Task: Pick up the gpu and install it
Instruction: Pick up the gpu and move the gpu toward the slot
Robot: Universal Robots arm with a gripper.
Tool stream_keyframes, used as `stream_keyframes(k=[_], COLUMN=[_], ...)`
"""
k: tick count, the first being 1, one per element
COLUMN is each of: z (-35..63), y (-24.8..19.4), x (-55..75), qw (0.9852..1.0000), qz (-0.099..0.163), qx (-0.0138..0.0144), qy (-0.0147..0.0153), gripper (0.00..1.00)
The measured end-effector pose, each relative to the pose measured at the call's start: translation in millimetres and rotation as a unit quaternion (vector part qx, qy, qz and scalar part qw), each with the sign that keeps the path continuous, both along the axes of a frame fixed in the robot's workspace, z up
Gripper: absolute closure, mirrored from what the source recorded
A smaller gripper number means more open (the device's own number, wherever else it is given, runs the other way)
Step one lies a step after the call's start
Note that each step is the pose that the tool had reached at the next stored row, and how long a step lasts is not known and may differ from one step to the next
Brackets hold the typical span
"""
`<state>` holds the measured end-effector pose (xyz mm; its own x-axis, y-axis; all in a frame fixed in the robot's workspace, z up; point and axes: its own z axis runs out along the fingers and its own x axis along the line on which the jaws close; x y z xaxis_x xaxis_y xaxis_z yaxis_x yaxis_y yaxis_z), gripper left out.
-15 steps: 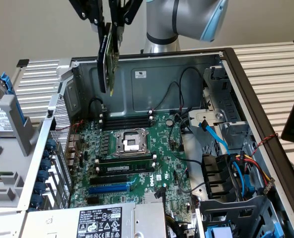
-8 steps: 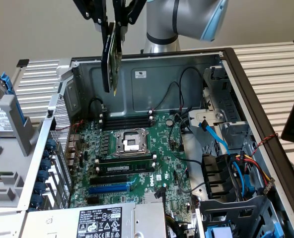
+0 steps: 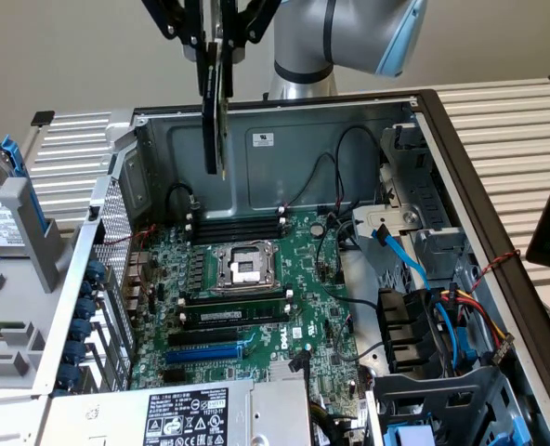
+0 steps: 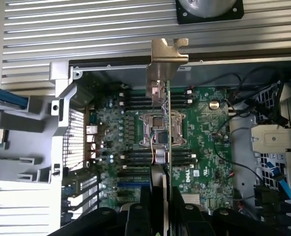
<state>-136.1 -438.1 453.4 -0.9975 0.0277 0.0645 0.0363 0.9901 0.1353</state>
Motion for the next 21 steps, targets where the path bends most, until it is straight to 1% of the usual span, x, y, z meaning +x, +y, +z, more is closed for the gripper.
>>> stream_keyframes(k=[3,6,8,11,12,14,16,18,21], z=[0.0,0.0,0.0,-0.1,-0.2,-0.3,-0.3,-0.3,-0.3], y=[0.0,0.0,0.0,0.0,0.0,0.0,0.0,0.0,0.0], x=[0.0,0.0,0.0,0.0,0.0,0.0,0.0,0.0,0.0], qw=[0.9996,0.9985,0.9973,0.9950,0.9930,0.9907,0.9880,0.9851,0.9801], qz=[0.027,0.054,0.073,0.100,0.119,0.136,0.154,0.172,0.199], qx=[0.0000,0.0000,0.0000,0.0000,0.0000,0.0000,-0.0001,-0.0001,-0.0001], qy=[0.0000,0.0000,0.0000,-0.0001,-0.0002,-0.0007,-0.0010,-0.0011,-0.0013], gripper=[0.73,0.73,0.73,0.73,0.73,0.73,0.73,0.73,0.73])
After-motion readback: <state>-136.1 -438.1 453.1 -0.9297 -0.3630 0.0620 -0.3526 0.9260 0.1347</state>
